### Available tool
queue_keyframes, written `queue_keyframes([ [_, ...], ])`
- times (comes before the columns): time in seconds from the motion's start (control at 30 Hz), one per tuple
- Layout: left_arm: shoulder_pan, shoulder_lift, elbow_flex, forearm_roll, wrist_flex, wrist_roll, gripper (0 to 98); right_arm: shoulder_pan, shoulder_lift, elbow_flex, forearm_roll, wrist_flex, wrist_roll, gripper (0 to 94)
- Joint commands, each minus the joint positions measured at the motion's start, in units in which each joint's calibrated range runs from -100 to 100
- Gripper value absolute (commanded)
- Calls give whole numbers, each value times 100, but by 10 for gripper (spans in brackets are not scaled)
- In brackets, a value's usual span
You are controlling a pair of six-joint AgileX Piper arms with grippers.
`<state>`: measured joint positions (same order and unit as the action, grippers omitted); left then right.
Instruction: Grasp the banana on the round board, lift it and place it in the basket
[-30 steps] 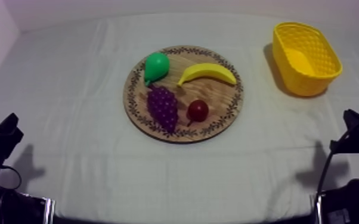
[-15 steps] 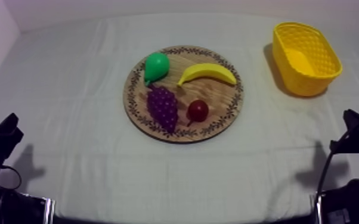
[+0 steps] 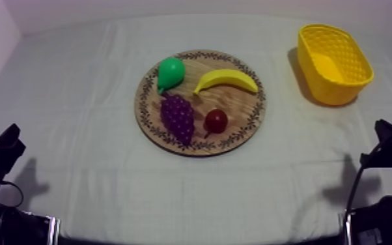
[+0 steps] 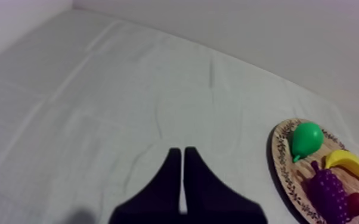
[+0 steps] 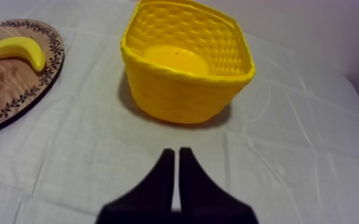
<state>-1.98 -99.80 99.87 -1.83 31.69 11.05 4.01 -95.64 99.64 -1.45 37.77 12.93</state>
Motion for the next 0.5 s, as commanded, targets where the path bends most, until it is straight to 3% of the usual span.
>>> queue_keyframes([
  [0.0,-1,-3,2,0,0,1,1,-3,-4,3,0,-3,0,7],
  [0.3,-1,-3,2,0,0,1,1,-24,-4,-12,9,136,-238,7],
  [0.47,-1,-3,2,0,0,1,1,109,-2,-8,-101,12,-12,6],
])
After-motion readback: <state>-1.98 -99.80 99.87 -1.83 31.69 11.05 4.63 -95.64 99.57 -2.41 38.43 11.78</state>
